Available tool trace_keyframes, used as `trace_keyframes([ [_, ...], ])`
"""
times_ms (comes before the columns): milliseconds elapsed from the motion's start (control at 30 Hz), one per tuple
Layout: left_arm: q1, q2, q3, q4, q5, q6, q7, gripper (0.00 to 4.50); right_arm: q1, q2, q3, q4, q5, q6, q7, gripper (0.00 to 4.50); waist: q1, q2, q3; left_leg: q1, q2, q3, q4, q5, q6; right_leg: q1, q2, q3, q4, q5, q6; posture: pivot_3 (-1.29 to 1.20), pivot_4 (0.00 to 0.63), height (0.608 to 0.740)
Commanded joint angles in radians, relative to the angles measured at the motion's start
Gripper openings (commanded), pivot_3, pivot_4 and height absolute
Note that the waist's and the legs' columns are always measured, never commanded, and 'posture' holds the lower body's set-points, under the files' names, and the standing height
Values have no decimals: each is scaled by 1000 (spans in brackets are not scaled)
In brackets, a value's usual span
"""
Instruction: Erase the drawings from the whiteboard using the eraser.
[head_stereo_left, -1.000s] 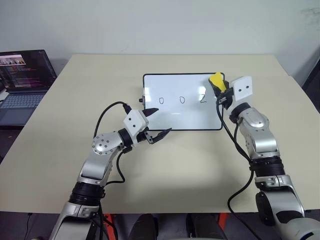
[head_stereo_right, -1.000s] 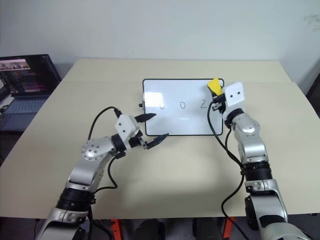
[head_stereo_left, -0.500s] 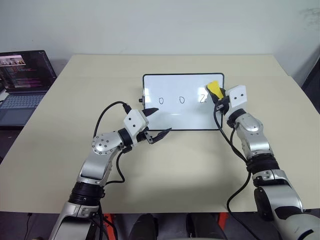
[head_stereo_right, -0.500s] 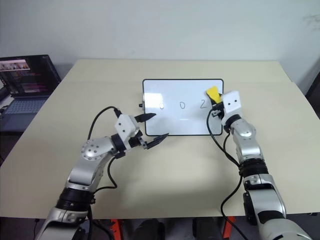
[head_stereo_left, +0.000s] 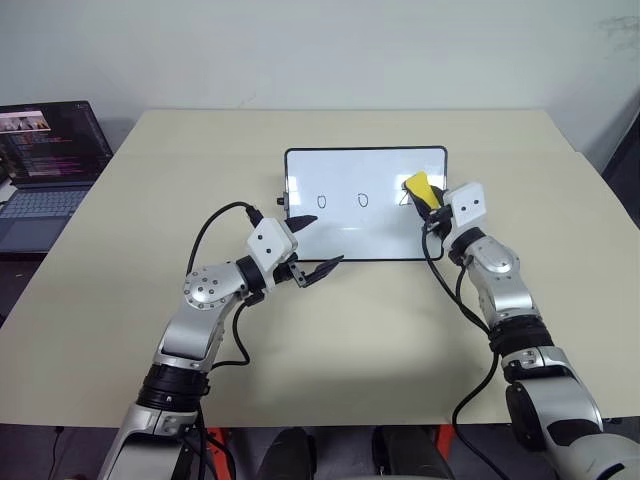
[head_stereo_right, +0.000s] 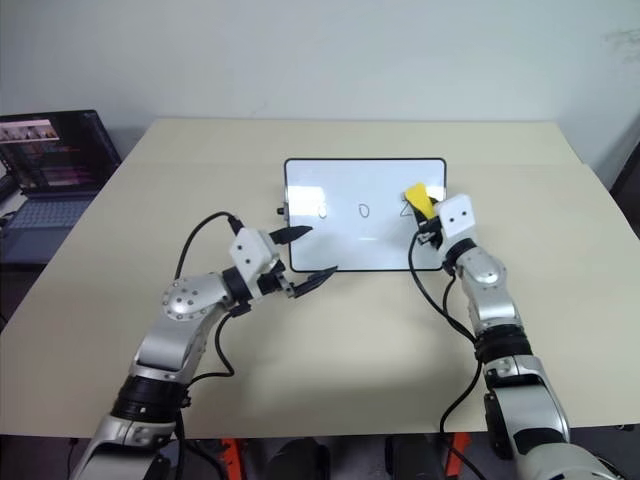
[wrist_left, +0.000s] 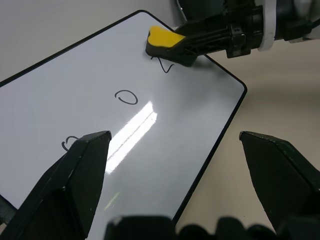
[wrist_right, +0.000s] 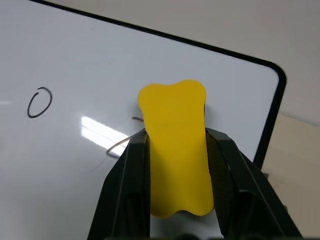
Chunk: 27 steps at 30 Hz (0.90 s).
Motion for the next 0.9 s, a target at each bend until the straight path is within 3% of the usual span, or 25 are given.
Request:
trace_keyframes([
  [33, -6, 6, 19, -49, -17, -3, 4, 4500, 46, -1, 32, -36, -25, 19, 31, 1228, 0, 0, 0, 0, 0, 0, 0, 0, 0, 0, 0, 0, 0, 0, 0, 0, 150, 740],
  [467, -2, 4, 23, -55, -19, 4, 9, 4500, 161, -7, 69, -159, -40, 44, 81, 1228, 1, 0, 0, 1, 0, 0, 0, 0, 0, 0, 0, 0, 0, 0, 0, 0, 150, 740],
  [900, -2, -5, 18, -49, -16, -5, 12, 4500, 223, -41, 12, -380, 1, 138, 70, 1228, 3, 0, 0, 0, 0, -1, 0, 0, 0, 0, 0, -1, -1, 0, 0, 0, 150, 740],
])
